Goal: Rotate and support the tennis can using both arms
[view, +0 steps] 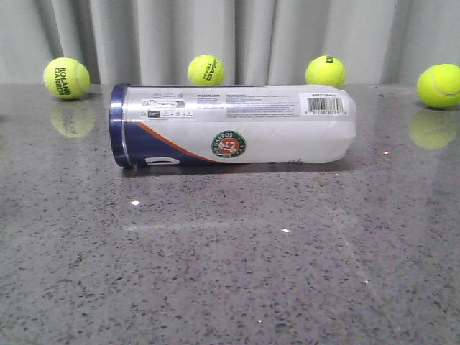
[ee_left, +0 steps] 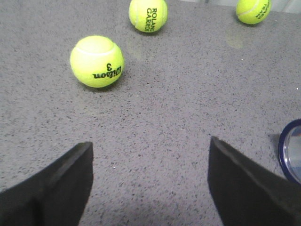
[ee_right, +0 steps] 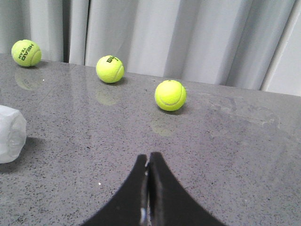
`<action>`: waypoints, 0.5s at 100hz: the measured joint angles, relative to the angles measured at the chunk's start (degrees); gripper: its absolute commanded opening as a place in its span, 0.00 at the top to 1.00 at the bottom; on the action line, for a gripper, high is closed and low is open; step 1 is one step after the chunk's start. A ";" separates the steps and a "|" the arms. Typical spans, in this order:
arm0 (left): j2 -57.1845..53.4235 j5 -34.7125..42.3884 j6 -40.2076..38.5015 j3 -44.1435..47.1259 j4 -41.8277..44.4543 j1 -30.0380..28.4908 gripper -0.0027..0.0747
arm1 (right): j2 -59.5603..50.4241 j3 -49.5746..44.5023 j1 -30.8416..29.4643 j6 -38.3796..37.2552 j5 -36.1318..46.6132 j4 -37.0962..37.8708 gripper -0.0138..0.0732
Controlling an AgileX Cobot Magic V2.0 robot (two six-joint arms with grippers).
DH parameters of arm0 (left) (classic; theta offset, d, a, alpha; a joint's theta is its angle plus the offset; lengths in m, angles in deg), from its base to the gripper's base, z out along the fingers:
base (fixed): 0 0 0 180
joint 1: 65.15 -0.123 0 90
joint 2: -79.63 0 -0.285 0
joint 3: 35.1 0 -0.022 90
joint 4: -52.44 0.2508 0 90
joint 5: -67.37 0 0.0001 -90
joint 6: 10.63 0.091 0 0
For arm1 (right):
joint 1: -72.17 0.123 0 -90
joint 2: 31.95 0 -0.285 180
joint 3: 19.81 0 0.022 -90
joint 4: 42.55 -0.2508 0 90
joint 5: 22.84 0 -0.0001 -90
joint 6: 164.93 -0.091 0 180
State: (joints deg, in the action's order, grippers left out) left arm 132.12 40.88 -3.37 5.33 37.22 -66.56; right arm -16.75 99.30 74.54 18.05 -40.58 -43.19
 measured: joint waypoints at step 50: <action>15.65 -14.39 18.21 -9.00 -29.21 0.00 0.28 | 0.00 0.00 0.00 0.00 0.00 0.00 0.92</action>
State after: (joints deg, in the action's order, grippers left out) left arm 147.77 26.50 14.84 -3.67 8.00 -66.56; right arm -16.75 99.30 74.54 18.05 -40.58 -43.19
